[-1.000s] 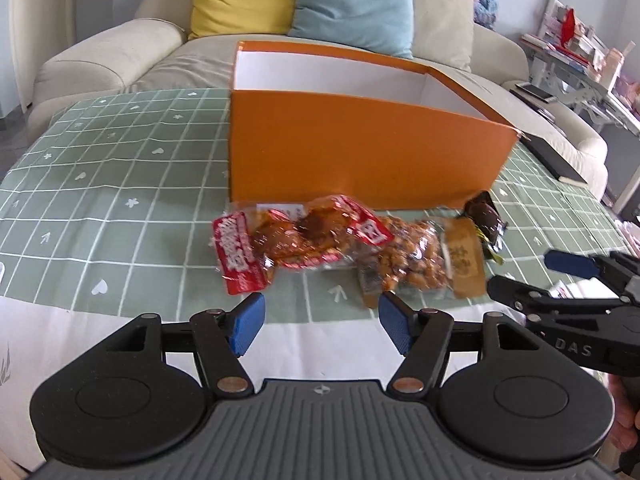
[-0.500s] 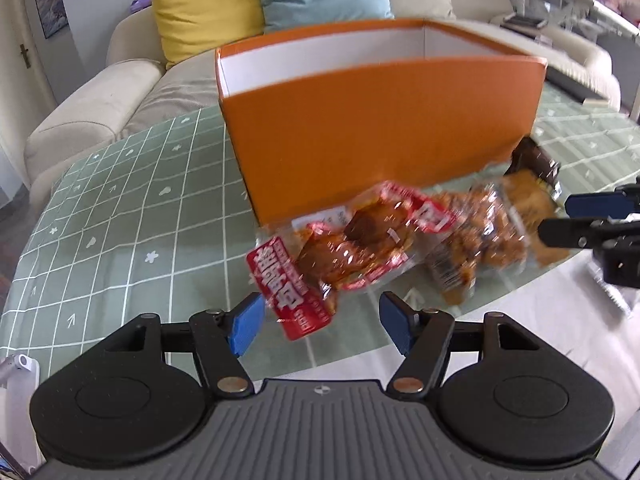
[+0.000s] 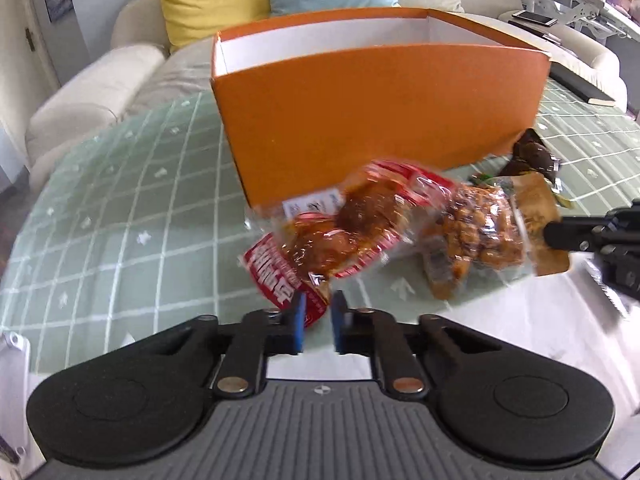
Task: Organize snacks
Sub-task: 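Grasp the red-labelled meat bag with the left tool while the right tool grasps the peanut bag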
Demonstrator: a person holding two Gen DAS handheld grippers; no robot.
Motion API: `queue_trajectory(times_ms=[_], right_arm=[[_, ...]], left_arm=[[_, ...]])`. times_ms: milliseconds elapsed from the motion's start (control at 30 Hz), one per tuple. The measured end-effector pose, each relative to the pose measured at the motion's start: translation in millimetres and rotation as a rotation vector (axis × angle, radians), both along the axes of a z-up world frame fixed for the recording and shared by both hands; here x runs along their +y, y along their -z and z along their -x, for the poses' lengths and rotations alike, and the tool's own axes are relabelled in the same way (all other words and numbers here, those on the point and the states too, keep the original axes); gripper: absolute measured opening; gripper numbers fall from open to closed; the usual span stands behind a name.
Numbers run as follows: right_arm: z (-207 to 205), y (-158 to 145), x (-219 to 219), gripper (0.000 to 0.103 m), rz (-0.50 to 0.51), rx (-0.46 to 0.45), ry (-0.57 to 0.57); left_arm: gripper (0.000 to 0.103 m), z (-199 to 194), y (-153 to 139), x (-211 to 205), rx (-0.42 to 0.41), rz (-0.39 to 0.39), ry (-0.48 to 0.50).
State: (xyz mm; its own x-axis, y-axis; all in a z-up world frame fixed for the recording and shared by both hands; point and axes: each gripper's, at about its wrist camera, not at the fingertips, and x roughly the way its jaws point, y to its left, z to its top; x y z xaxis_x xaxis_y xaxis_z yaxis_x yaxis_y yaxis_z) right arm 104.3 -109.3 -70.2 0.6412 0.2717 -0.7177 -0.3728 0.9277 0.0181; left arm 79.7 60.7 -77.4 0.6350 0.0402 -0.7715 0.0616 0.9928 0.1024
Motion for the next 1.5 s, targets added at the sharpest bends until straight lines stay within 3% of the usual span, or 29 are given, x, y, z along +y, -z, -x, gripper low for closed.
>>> queue_trajectory(times_ms=[133,267,500,633,700,767,867,900,1033,1133,1267,1500], right_arm=[[14,-2,2,0.0,0.005,0.022,-0.019],[21,-6,2,0.0,-0.027,0.08,-0.026],[33,-10,-3,0.0,-0.07,0.14,-0.049],[40,-10,-5,0.002,-0.043,0.132,-0.056],[42,-12,-5,0.007,-0.011,0.102,-0.07],[45,-14,-4,0.009,0.012,0.072,-0.092],[50,-17,-1,0.038,0.06,-0.004,-0.134],[52,-18,2,0.042,0.091,-0.04,-0.146],[56,-19,9,0.045,0.137,-0.112,-0.225],[53,-16,17,0.049,0.11,-0.084,-0.307],[52,-4,36,0.056,0.188,-0.111,-0.398],[36,14,40,0.066,0.226,-0.073,-0.38]], left_arm=[[0.0,10,-4,-12,0.033,0.007,0.015],[0.0,16,-7,-23,0.111,0.057,0.022],[0.0,31,-16,-36,0.14,0.17,0.088],[0.001,34,-22,-38,0.102,0.114,0.104],[0.006,34,-25,-36,0.083,0.094,0.111],[0.022,35,-29,-34,0.059,0.066,0.127],[0.045,37,-33,-28,0.029,0.012,0.152],[0.048,36,-33,-25,0.017,-0.012,0.161],[0.067,30,-30,-14,0.005,-0.067,0.182],[0.071,20,-25,-7,0.015,-0.076,0.203],[0.078,8,-17,0,0.047,-0.072,0.267],[0.082,-10,-1,7,0.087,-0.005,0.313]])
